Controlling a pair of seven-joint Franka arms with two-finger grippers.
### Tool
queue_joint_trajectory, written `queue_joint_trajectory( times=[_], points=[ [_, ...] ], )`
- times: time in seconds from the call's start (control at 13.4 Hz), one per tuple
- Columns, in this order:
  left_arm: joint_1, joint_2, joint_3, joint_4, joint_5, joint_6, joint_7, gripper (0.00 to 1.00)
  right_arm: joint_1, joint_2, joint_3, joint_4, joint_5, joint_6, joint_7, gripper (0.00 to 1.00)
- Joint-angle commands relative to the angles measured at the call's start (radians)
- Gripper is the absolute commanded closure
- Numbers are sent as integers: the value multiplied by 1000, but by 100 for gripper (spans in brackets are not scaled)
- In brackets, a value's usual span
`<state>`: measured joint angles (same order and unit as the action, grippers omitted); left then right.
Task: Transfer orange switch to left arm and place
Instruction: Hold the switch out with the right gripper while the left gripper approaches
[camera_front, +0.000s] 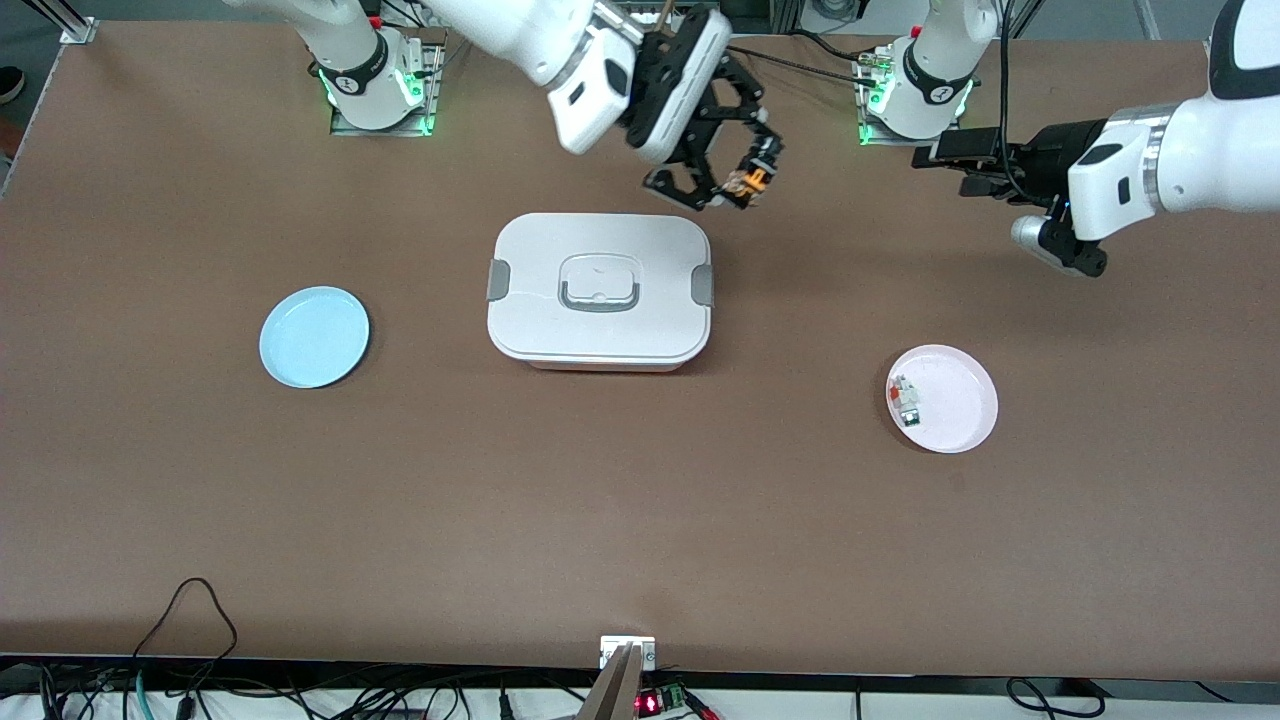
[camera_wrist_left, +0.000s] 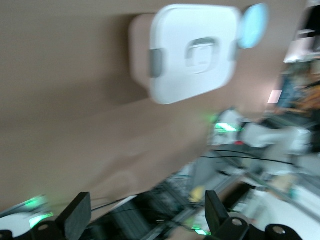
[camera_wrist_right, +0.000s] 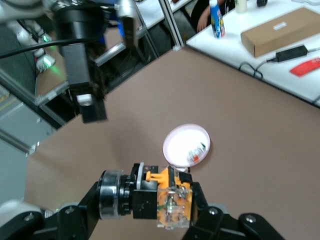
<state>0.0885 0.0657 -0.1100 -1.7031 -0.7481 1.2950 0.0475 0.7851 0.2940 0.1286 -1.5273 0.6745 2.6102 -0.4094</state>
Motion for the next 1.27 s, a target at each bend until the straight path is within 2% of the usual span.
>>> queue_joint_trajectory(
  times=[0.0,0.22,0.45,0.82,0.97,1.19],
  points=[
    [86,52,-4,11,-231,-29,6,0,72,56,-17,18,20,146,41,97],
    [108,80,-14,2,-397,-39,23,1,102,86,-17,18,22,232,44,97],
    [106,83,-53,-125,-560,-26,72,1,102,85,-17,19,20,235,46,97],
    [97,112,-60,-219,-663,3,134,3,103,86,-17,19,19,238,44,97],
    [99,111,-97,-256,-700,27,137,4,103,86,-17,19,17,238,44,97],
    [85,121,-146,-256,-734,98,137,4,103,86,-17,19,16,245,44,97]
  ],
)
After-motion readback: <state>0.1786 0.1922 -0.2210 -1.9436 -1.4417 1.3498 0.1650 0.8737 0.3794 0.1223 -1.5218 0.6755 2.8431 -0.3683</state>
